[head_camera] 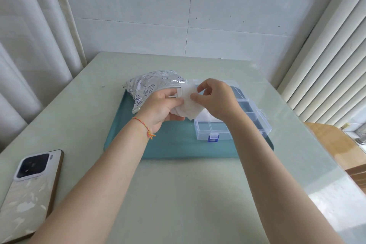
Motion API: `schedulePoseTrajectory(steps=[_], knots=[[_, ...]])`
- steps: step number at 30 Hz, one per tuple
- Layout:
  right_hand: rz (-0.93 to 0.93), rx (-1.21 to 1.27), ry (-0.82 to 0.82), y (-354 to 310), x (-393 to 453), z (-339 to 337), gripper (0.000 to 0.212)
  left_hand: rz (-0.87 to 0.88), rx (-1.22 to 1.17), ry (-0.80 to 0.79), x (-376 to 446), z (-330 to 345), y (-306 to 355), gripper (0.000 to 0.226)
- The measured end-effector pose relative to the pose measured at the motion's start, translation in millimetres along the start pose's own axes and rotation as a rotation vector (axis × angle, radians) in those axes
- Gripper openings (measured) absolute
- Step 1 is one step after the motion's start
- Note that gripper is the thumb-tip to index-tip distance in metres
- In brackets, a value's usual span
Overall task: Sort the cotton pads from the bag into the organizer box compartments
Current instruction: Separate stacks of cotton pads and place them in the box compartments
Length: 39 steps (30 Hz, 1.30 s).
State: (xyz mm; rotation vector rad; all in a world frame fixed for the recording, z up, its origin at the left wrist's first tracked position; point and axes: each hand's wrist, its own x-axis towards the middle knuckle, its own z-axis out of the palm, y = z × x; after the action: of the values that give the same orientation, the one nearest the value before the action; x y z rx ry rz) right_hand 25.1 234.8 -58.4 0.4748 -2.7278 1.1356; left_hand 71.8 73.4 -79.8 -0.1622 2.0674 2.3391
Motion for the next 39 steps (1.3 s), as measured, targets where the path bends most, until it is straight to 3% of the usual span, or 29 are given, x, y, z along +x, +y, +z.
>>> schedulePoseTrajectory(steps=[5,10,13,20,25,27,31,39], knots=[[-0.136,-0.15,0.054,-9,-6,12,0.025,0.01,-0.041,0.018,0,3,-1,0.026],[0.023,-0.042,0.001,-10,-5,17,0.027,0.023,-0.014,0.015,2,3,-2,0.032],[0.017,-0.011,0.023,-10,-6,20,0.016,0.017,-0.024,0.017,1,5,-2,0.034],[0.161,0.451,-0.054,-10,-4,4,0.009,0.009,-0.061,0.124,2,3,-1,0.031],[0.186,0.676,0.019,3,1,-27,0.011,-0.002,-0.086,0.16,1,1,2,0.031],[0.163,0.652,-0.02,3,1,-31,0.01,-0.009,-0.079,0.129,0,2,2,0.031],[0.088,0.355,-0.142,-5,-4,-24,0.003,-0.003,-0.034,0.025,-2,3,1,0.026],[0.013,0.097,-0.117,-5,-4,-18,0.004,-0.012,-0.015,-0.098,-6,4,3,0.036]])
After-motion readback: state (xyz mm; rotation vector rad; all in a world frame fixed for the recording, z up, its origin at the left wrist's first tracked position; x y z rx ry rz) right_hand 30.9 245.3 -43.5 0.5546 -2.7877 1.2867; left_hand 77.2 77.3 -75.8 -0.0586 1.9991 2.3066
